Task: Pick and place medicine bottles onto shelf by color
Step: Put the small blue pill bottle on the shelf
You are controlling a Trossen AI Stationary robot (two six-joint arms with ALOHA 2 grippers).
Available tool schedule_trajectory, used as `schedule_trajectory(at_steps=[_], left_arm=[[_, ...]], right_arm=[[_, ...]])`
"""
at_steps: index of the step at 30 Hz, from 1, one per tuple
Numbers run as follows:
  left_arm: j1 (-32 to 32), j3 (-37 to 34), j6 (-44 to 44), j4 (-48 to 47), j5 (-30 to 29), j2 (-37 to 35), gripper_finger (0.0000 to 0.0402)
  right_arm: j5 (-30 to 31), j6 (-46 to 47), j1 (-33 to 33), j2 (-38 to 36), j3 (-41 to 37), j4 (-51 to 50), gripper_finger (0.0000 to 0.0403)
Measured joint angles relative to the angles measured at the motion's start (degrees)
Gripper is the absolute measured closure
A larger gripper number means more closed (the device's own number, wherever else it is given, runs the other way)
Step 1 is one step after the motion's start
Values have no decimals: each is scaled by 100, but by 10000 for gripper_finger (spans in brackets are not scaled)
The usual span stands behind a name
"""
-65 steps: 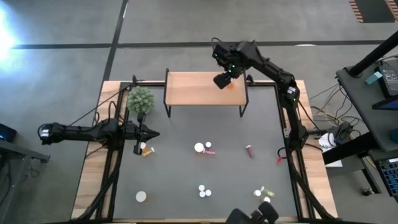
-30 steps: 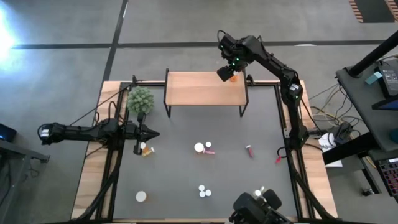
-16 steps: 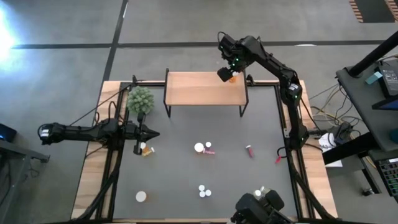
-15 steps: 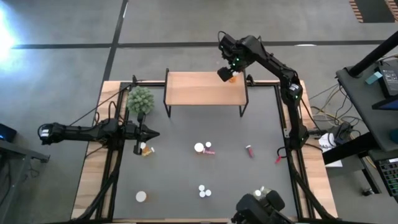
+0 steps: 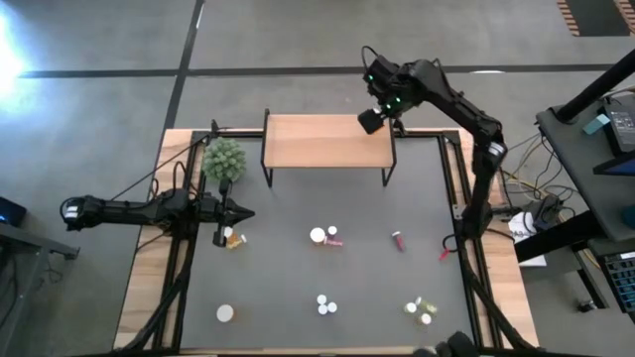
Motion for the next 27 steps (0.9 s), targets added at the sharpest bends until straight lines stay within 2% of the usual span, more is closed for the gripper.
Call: schedule_trajectory(at_steps=[4, 9, 16, 21, 27], left_arm=[[0, -1, 0, 1, -1, 0, 402], [0, 0, 2, 1, 1, -2, 402], [0, 1, 0, -1, -1, -2, 402], [0, 0, 0, 1, 1, 0, 402], [2, -1, 1, 1, 0, 0, 402]], right_arm=[[109, 482, 253, -681, -973, 136, 110], [163, 1632, 700, -1581, -2239, 374, 110], [368, 3313, 1743, -2641, -3539, 392, 110], [262, 4599, 2634, -2992, -4382, 389, 110], [-215, 6004, 3696, -2988, -5164, 453, 110]])
